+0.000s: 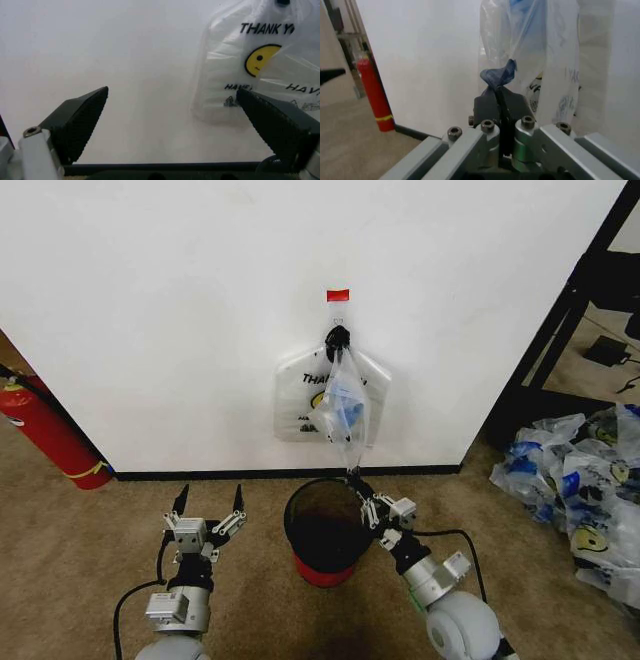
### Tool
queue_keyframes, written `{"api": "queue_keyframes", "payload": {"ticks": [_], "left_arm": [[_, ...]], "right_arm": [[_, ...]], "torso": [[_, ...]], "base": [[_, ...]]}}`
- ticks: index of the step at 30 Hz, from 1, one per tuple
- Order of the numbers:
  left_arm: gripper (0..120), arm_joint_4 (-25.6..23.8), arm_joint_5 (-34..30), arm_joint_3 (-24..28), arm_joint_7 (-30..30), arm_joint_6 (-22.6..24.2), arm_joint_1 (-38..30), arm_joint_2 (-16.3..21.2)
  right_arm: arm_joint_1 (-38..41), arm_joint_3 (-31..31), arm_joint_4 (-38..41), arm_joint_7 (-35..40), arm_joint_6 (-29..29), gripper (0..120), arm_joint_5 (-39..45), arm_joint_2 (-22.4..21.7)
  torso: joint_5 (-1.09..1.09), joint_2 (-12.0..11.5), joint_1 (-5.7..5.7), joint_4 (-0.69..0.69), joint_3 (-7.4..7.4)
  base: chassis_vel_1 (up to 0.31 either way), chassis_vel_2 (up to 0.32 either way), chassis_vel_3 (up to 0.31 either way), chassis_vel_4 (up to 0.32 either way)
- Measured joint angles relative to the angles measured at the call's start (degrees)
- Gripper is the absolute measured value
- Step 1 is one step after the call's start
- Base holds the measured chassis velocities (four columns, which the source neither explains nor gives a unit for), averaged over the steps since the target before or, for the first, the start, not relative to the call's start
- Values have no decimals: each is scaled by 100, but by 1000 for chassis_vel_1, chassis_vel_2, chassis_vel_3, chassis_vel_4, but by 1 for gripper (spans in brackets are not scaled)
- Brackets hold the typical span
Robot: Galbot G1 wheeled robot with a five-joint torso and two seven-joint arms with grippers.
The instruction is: Pick up the garbage bag from the wall and place it over the trash bin.
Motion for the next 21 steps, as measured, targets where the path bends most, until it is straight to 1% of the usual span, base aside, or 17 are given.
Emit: {"api": "queue_keyframes", "payload": {"ticks": [9, 21], "left_arm": [[100, -25, -6, -4, 0, -2, -11, -11], [100, -73, -60, -52, 1, -2, 30, -13]], "right_arm": [[-383, 237, -3, -69, 335, 0, -467, -102], [-734, 279, -34, -58, 594, 0, -801, -158]], "torso": [[1, 0, 0, 0, 0], [-1, 0, 0, 0, 0]], "base": [[0, 0, 0, 0], [0, 0, 0, 0]]}}
